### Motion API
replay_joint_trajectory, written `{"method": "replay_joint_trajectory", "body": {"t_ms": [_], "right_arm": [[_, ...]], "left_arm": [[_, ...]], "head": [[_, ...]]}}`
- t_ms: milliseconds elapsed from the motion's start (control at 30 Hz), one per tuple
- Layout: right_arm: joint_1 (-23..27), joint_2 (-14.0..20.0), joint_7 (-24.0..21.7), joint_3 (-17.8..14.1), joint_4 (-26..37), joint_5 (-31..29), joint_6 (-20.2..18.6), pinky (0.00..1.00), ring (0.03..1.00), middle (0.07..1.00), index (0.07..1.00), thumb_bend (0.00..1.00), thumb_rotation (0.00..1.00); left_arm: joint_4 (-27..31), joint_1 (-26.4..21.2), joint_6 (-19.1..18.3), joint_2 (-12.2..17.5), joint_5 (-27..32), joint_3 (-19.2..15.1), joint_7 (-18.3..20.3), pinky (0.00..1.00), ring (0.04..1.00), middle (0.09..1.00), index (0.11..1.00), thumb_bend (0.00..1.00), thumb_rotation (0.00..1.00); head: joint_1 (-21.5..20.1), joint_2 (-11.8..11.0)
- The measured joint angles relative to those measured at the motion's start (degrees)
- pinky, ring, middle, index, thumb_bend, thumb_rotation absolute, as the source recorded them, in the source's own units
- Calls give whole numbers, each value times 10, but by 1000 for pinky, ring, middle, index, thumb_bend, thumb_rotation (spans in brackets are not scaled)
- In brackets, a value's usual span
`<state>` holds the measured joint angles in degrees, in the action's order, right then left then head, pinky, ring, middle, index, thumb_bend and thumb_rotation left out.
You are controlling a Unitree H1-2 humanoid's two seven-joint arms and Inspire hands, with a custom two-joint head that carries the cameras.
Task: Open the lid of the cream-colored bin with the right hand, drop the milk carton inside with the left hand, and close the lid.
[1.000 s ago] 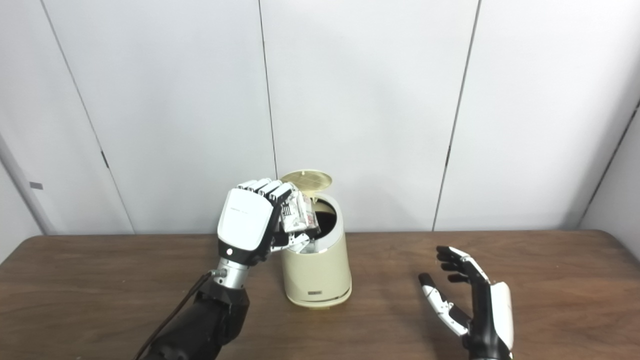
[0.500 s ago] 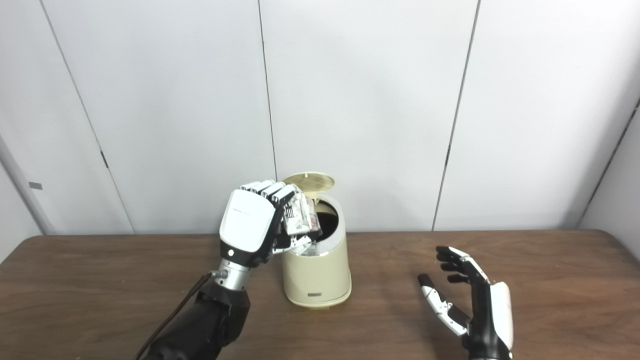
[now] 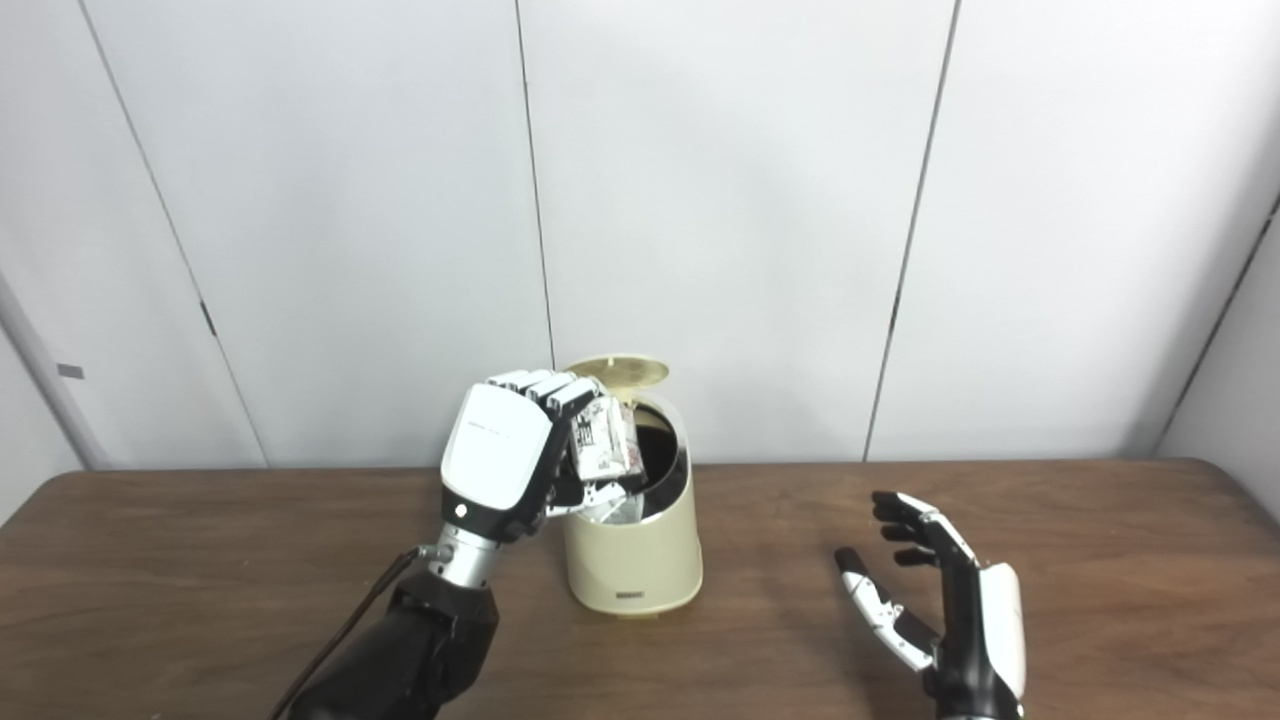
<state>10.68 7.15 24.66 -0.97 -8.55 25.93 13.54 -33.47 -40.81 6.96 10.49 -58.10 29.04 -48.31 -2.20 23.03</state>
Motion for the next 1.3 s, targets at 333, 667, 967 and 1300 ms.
{"method": "replay_joint_trajectory", "body": {"t_ms": [333,667,967,1300], "right_arm": [[1,0,0,0,-1,0,0,572,671,700,712,260,444],[1,0,0,0,-1,1,0,560,663,695,707,267,444],[1,-1,1,0,-1,2,-2,573,673,701,710,271,449],[1,-1,1,0,-1,3,-2,564,666,699,709,261,419]], "left_arm": [[11,10,8,-1,1,-5,13,305,412,486,545,1000,373],[11,11,7,-1,1,-8,18,331,441,515,559,1000,356],[12,11,6,-2,1,-12,26,353,487,563,606,1000,350],[41,17,0,-1,26,-22,115,464,622,693,751,1000,630]], "head": [[0,1],[-1,-1],[0,0],[-2,2]]}}
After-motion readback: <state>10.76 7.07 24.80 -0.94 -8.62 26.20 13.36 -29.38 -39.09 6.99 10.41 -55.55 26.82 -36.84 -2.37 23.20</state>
